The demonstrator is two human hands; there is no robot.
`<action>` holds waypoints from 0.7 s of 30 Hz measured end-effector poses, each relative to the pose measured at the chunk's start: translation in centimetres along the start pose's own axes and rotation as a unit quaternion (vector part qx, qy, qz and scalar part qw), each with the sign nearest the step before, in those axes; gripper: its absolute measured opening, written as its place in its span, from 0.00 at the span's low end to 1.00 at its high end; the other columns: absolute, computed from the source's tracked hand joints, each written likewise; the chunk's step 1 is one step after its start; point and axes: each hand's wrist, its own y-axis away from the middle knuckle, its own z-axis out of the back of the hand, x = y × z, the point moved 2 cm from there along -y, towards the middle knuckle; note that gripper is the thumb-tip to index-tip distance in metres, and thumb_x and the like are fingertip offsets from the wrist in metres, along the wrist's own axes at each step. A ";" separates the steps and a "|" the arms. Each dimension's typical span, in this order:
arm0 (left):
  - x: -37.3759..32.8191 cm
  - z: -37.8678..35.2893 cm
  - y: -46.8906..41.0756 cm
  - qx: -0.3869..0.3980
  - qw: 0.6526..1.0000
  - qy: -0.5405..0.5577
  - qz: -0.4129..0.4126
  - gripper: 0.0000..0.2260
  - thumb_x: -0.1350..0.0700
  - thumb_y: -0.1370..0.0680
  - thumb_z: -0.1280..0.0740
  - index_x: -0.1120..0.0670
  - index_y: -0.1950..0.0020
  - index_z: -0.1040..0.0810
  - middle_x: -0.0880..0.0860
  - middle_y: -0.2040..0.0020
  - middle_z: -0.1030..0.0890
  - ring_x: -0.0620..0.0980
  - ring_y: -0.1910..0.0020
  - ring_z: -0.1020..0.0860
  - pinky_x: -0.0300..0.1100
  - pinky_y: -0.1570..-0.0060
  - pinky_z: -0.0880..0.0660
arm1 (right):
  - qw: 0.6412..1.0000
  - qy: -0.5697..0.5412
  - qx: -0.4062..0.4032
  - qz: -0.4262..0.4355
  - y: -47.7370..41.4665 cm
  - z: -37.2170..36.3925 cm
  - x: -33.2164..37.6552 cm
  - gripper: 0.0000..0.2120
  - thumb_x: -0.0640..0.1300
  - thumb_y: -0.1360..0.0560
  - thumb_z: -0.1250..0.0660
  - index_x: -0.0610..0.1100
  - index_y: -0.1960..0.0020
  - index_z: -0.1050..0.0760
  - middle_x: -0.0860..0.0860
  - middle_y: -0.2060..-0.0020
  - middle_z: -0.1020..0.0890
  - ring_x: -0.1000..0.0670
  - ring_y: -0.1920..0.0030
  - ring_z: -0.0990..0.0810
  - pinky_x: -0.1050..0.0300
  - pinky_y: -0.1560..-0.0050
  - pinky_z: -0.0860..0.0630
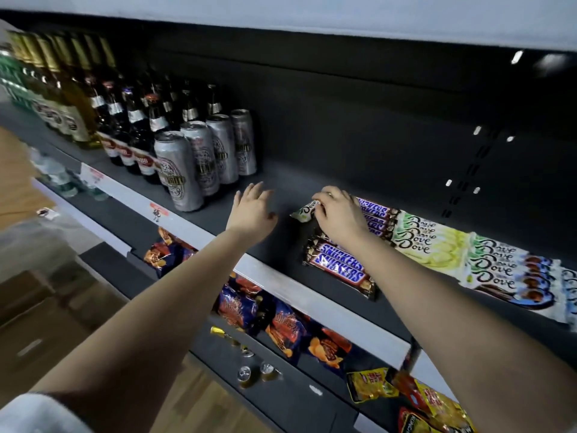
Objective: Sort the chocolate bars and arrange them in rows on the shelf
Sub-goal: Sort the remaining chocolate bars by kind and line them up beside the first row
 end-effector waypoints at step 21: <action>-3.3 -7.6 -7.8 0.098 0.986 0.117 -0.072 0.16 0.51 0.25 0.37 0.57 0.40 0.28 0.59 0.43 0.23 0.58 0.39 0.30 0.47 0.44 0.28 | 0.996 0.019 0.033 -0.075 -3.4 -4.2 -1.6 0.16 0.46 0.20 0.49 0.48 0.37 0.27 0.52 0.38 0.24 0.52 0.37 0.28 0.52 0.27 0.50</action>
